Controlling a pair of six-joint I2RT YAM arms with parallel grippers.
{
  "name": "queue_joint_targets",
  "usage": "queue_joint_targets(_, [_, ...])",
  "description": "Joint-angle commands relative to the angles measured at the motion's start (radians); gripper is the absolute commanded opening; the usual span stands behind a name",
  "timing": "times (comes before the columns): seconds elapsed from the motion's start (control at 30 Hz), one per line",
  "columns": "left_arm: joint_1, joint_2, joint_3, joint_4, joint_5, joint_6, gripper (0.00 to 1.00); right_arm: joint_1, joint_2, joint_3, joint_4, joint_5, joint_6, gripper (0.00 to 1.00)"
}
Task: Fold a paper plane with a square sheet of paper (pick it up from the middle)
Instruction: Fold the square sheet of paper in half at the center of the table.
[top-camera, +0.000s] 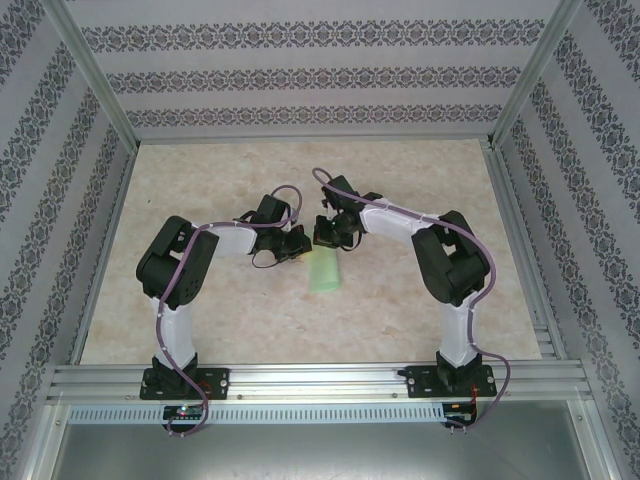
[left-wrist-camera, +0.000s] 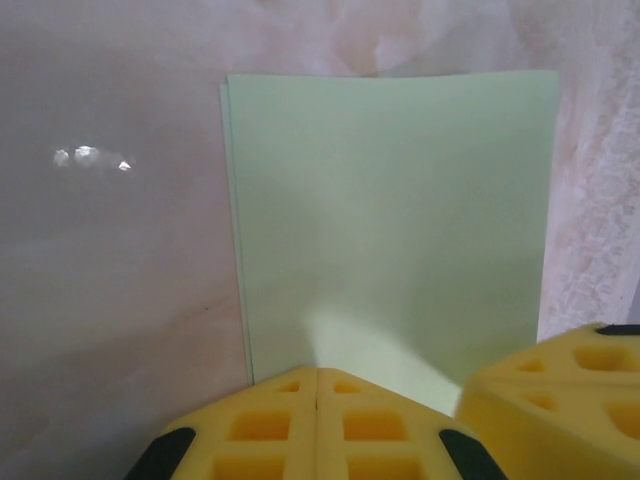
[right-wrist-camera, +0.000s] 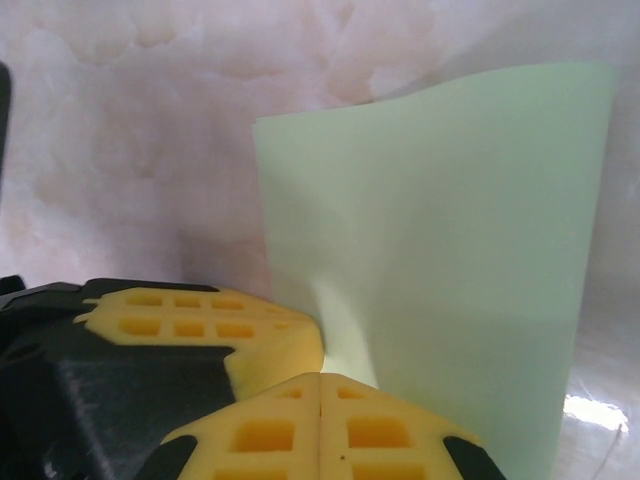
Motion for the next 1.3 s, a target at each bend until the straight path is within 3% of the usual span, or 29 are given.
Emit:
queue_joint_targets(0.0, [-0.014, 0.105, -0.046, -0.219, -0.142, 0.011, 0.00, -0.006, 0.026, 0.017, 0.003, -0.018, -0.032, 0.02])
queue_joint_targets(0.6, [-0.014, 0.130, -0.040, -0.274, -0.167, 0.022, 0.00, -0.072, -0.004, -0.138, 0.095, -0.072, -0.111, 0.03])
queue_joint_targets(1.0, [-0.013, 0.136, -0.068, -0.276, -0.168, 0.011, 0.00, -0.181, -0.115, -0.373, 0.190, -0.125, -0.143, 0.04])
queue_joint_targets(1.07, [-0.014, 0.135, -0.064, -0.276, -0.164, 0.016, 0.00, -0.189, -0.138, -0.350, 0.199, -0.203, -0.127, 0.04])
queue_joint_targets(1.27, [-0.014, 0.137, -0.044, -0.292, -0.156, 0.030, 0.00, -0.145, -0.184, -0.203, 0.192, -0.197, -0.089, 0.04])
